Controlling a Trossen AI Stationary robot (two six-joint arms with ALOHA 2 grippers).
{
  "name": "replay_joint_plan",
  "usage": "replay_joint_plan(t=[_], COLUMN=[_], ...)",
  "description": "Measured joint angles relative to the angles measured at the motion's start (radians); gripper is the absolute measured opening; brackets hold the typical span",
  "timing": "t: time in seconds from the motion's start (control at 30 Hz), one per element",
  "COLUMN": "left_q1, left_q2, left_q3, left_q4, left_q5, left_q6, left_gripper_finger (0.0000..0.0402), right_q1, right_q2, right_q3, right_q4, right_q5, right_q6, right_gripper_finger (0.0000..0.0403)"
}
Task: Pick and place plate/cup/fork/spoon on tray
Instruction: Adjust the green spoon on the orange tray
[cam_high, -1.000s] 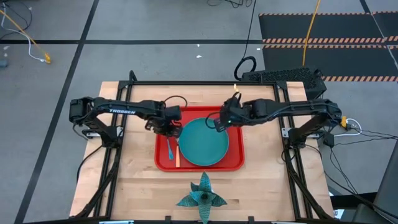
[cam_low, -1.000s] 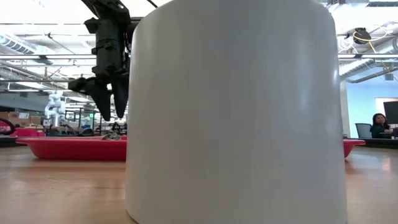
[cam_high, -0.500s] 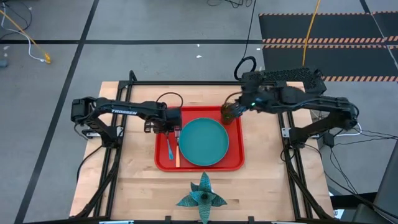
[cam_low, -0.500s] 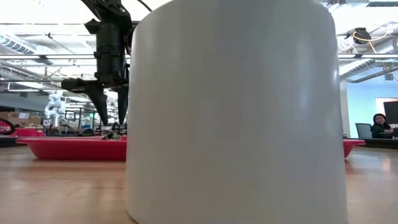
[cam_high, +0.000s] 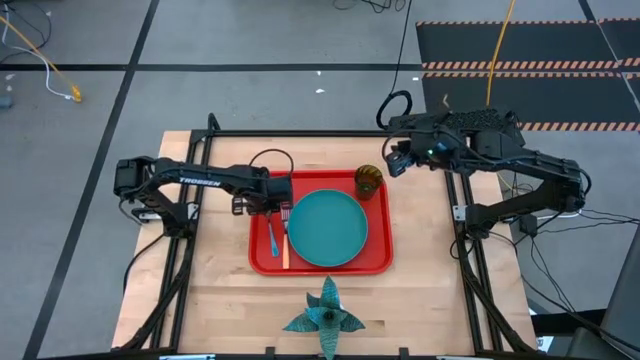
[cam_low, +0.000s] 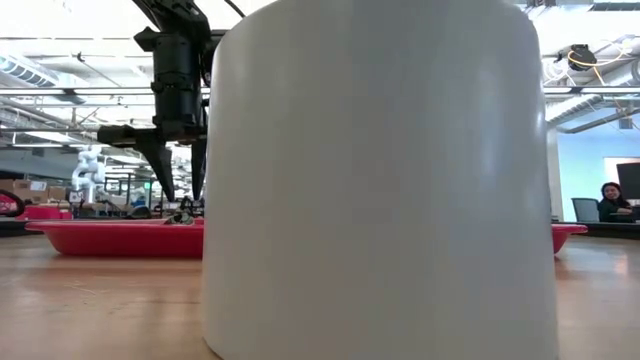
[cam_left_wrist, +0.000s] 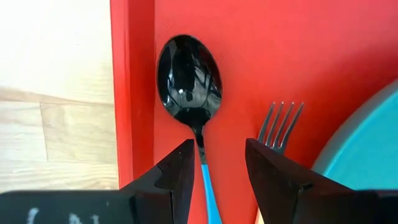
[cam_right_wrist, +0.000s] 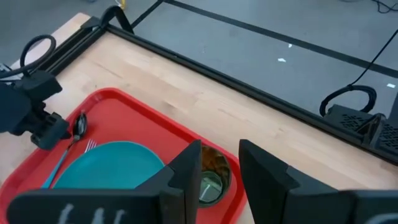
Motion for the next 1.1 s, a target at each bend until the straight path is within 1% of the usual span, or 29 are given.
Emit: replay_joint_plan(t=[0.17,0.27,0.37,0.47,0.63,0.77,0.9,1.1], left_q1=[-0.031,-0.051,-0.057,-0.073,-0.071,-0.062,-0.057,-0.045], left_q2=[0.0,0.02,0.047,0.059,0.056,0.084,0.113,0.137], left_q3=[0.0,0.0,-0.001,-0.001,0.0,0.001,0.001,0.001], left_q4=[-0.011,-0.065,-0.111,-0.074,0.028,0.028,0.034,0.063], left_q5=[-0.003,-0.026,-0.01,0.011,-0.01,-0.005,0.008,0.018], left_q6=[-0.056,-0.09,-0.1,-0.13,-0.164,-0.16,-0.149,-0.117], left_gripper_finger=[0.0145,0.0145,0.0145,0.0145,0.0145,0.0145,0.0145,0.0145], right_q1=[0.0,0.0,0.0,0.0,-0.005,-0.018,-0.026,-0.024], right_q2=[0.0,0.0,0.0,0.0,0.0,0.007,0.005,0.001], right_q3=[0.0,0.0,0.0,0.0,0.0,-0.02,-0.047,-0.082], right_q4=[-0.001,-0.001,-0.001,-0.001,-0.003,0.02,0.016,0.013], right_q5=[-0.001,-0.002,-0.003,-0.004,0.0,0.002,-0.009,-0.06], right_q6=[0.001,0.005,-0.004,-0.024,-0.037,-0.048,0.032,0.038], right_gripper_finger=[0.01,0.01,0.01,0.01,0.01,0.01,0.01,0.01])
